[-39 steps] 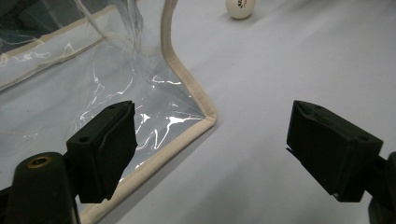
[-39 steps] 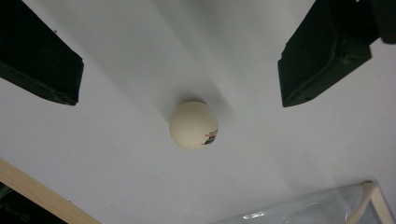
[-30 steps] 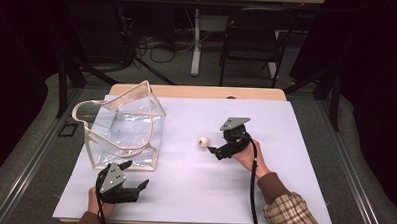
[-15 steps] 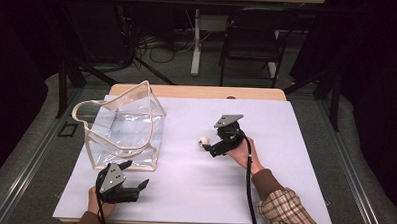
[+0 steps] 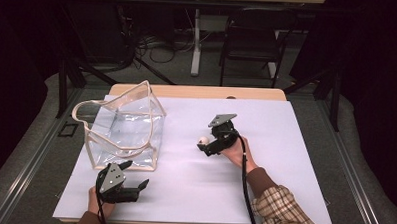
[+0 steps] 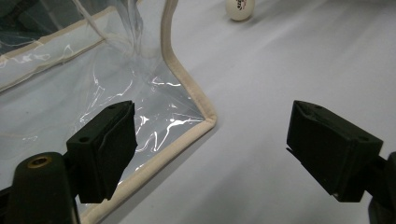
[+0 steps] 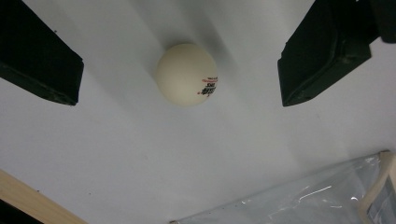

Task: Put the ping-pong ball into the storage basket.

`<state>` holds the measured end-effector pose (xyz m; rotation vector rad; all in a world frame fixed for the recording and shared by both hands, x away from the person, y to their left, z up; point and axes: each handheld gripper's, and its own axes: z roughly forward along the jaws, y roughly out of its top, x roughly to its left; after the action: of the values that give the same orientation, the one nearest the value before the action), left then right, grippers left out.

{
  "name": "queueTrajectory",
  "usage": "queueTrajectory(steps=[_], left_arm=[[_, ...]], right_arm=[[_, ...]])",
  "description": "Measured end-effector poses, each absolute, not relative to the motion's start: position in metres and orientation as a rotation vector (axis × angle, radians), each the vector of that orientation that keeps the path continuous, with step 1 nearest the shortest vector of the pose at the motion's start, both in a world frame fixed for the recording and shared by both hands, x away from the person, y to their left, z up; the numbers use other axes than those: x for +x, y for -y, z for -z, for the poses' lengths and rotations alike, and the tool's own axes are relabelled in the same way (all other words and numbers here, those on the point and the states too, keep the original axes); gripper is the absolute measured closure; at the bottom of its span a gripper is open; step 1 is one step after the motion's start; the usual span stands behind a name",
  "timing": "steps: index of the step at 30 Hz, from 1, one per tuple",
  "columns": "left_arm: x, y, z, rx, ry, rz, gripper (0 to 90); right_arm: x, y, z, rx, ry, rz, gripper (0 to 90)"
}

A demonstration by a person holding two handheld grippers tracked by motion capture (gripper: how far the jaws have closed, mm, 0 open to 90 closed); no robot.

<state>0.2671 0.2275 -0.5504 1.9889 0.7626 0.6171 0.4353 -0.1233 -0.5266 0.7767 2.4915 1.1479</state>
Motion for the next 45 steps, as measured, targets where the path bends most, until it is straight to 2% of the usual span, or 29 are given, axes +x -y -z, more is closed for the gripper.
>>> queueTrajectory(steps=[11,19,20,22,23,36,42,45], left_arm=[[0.267,-0.228,0.55,1.989,-0.759,-0.623,16.1],[0.267,-0.228,0.55,1.991,-0.756,-0.622,16.1],[0.267,-0.228,0.55,1.992,-0.755,-0.622,16.1],[0.267,-0.228,0.55,1.992,-0.755,-0.622,16.1],[0.267,-0.228,0.55,1.992,-0.756,-0.62,16.1],[0.267,-0.228,0.55,1.994,-0.754,-0.625,16.1],[0.267,-0.228,0.55,1.993,-0.753,-0.625,16.1],[0.267,-0.228,0.55,1.996,-0.752,-0.624,16.1]], right_arm=[[0.438,0.114,0.534,0.779,-2.528,-1.144,1.3],[0.439,0.11,0.541,0.794,-2.549,-1.118,15.3],[0.44,0.109,0.541,0.795,-2.545,-1.103,20.4],[0.44,0.109,0.542,0.794,-2.548,-1.097,22.1],[0.441,0.109,0.543,0.803,-2.548,-1.091,26.5],[0.444,0.105,0.55,0.822,-2.553,-1.019,40.4],[0.445,0.105,0.552,0.839,-2.555,-0.999,49.4],[0.445,0.105,0.552,0.837,-2.558,-1.001,50.3]])
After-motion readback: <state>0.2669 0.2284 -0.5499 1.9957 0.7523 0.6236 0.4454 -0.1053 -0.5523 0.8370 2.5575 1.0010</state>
